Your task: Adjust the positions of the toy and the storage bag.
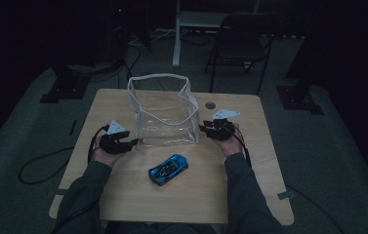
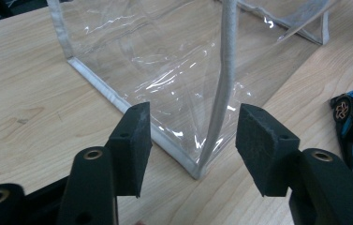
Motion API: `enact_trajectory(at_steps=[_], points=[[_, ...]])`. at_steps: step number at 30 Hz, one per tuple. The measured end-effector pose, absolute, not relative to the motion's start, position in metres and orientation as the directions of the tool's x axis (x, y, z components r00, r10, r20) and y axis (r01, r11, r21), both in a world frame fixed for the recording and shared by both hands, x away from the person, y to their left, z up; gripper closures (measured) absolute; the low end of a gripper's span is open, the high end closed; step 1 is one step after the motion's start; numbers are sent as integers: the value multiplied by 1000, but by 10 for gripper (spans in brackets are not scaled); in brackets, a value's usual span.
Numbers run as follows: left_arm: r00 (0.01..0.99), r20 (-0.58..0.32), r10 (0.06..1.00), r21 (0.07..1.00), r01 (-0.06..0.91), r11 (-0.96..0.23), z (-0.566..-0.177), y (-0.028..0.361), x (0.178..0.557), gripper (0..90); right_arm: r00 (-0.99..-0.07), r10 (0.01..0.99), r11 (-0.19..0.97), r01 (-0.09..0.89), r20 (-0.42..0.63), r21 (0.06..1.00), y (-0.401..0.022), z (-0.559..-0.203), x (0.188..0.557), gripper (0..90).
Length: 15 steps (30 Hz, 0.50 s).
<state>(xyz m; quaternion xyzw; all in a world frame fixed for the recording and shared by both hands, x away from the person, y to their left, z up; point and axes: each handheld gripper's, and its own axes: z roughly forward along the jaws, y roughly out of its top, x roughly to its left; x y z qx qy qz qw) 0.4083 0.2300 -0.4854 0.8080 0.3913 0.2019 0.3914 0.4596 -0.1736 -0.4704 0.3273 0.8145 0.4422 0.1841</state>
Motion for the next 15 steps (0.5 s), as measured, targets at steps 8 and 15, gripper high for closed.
enact_trajectory(at_steps=[8,15], points=[[618,24,786,785,475,-397,-486,221,412,565,-733,680,409,359,-18,839,-164,-468,469,693],[626,28,779,780,474,-409,-488,217,415,750,-744,668,415,357,-14,837,-163,-469,470,797]])
